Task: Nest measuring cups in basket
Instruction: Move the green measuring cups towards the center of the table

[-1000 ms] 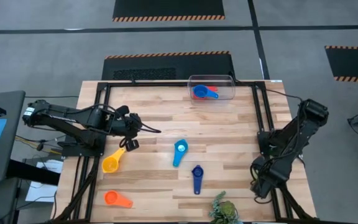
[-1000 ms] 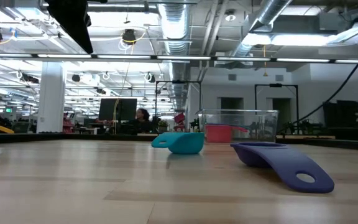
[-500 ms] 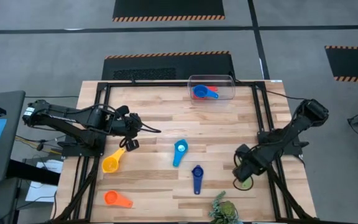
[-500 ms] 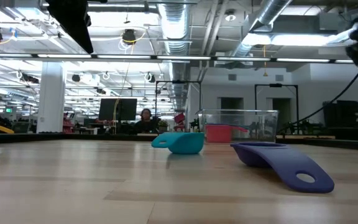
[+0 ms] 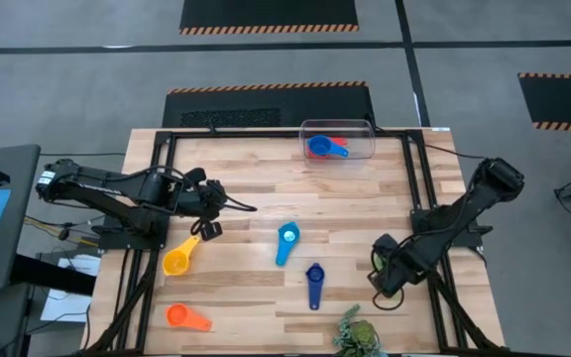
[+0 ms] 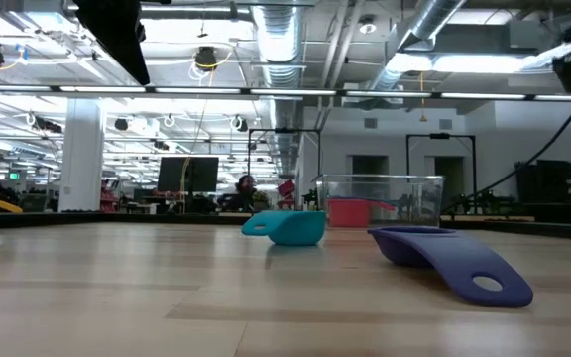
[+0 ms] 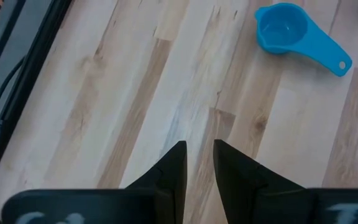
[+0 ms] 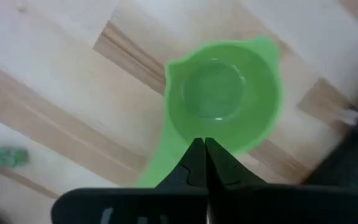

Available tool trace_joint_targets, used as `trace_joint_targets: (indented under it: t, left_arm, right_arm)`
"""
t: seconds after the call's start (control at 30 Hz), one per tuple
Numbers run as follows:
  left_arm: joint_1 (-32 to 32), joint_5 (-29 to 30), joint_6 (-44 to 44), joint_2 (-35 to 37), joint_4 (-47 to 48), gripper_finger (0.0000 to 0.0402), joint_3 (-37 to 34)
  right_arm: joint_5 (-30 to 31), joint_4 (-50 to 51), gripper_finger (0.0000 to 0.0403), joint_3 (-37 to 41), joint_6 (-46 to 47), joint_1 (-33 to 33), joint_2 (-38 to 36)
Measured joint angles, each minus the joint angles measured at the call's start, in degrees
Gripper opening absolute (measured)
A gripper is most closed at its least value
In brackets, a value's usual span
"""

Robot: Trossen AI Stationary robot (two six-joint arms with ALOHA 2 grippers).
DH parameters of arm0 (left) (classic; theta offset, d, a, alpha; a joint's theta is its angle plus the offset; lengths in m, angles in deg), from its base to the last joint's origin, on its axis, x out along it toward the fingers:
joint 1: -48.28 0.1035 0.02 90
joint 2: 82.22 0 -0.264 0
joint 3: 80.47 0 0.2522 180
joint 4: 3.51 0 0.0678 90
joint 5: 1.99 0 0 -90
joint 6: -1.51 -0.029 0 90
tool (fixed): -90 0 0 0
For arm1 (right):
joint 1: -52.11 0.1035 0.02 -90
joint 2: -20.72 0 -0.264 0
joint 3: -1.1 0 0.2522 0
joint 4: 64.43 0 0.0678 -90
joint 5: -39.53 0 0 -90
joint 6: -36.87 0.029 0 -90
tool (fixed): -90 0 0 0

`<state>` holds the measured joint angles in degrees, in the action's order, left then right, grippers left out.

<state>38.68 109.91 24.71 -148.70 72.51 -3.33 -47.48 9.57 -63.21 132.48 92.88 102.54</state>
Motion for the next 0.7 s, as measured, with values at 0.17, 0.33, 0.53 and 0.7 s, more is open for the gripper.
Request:
trace_joint_targets:
  t: [0.17, 0.33, 0.53, 0.7]
  left_arm:
    - [0.00, 0.08, 0.02, 0.00, 0.00, 0.0066, 0.00]
    - [0.00, 0.12, 0.05, 0.00, -0.02, 0.0066, 0.00]
    - [0.02, 0.25, 0.11, 0.00, -0.04, 0.0066, 0.00]
    - [0.02, 0.23, 0.24, 0.00, -0.04, 0.0066, 0.00]
  right_arm:
    - [1.86, -1.75, 0.0002, 4.04, 0.36, -0.27, 0.02]
    - [2.10, -5.66, 0.0002, 8.74, -1.07, -2.33, 0.02]
    - [3.62, -14.78, 0.0002, 13.00, -4.92, -7.12, 0.02]
    - [6.42, -15.83, 0.0002, 13.56, -11.60, -13.24, 0.01]
